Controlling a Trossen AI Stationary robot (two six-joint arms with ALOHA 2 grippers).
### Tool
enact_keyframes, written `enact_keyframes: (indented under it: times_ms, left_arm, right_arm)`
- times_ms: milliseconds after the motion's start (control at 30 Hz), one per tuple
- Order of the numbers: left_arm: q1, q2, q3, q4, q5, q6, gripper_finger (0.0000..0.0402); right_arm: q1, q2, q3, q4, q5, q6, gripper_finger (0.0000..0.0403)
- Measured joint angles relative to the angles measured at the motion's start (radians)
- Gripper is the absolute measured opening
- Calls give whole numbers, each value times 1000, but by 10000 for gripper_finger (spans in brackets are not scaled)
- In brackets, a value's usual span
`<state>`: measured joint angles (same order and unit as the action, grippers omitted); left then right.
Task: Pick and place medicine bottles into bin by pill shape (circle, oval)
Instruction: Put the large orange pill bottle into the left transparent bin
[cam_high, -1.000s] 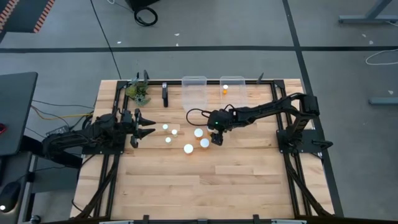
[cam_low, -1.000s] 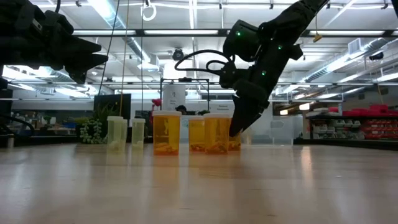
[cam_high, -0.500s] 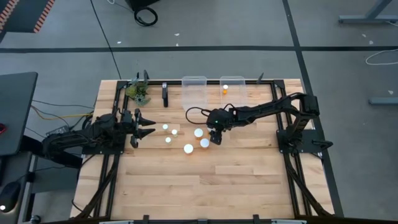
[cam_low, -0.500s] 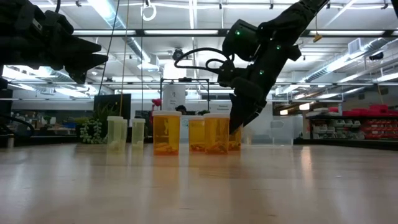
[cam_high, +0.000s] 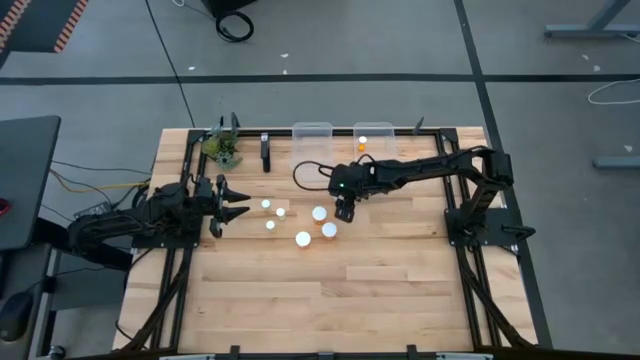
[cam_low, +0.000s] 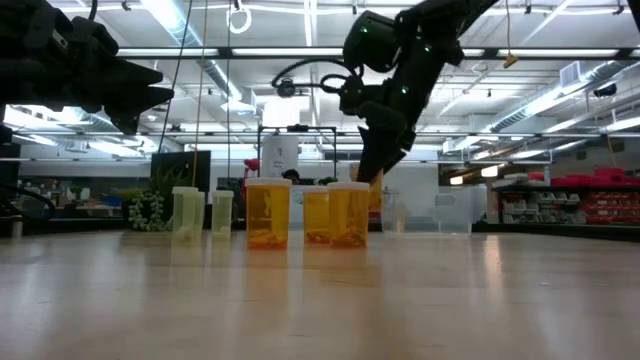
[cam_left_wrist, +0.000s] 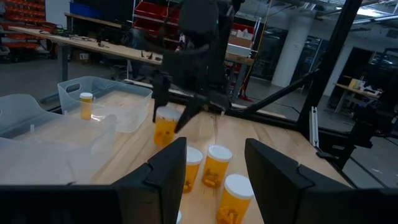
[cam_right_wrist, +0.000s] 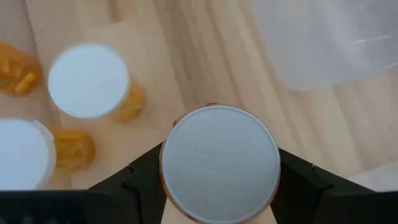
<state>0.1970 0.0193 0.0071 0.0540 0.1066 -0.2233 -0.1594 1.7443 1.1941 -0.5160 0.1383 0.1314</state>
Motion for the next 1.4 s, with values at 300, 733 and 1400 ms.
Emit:
enact_keyframes:
  times_ms: [300,733,1400]
  left_arm:
    - [0,0,0,0,0,0,172]
    - [0,0,0,0,0,0,172]
    - [0,0,0,0,0,0,172]
  right_arm:
    - [-24,0,124,-102,20,-28,232]
    - [-64,0,256,-177,18,-97,232]
    - [-167,0,362,-154,0,-175,232]
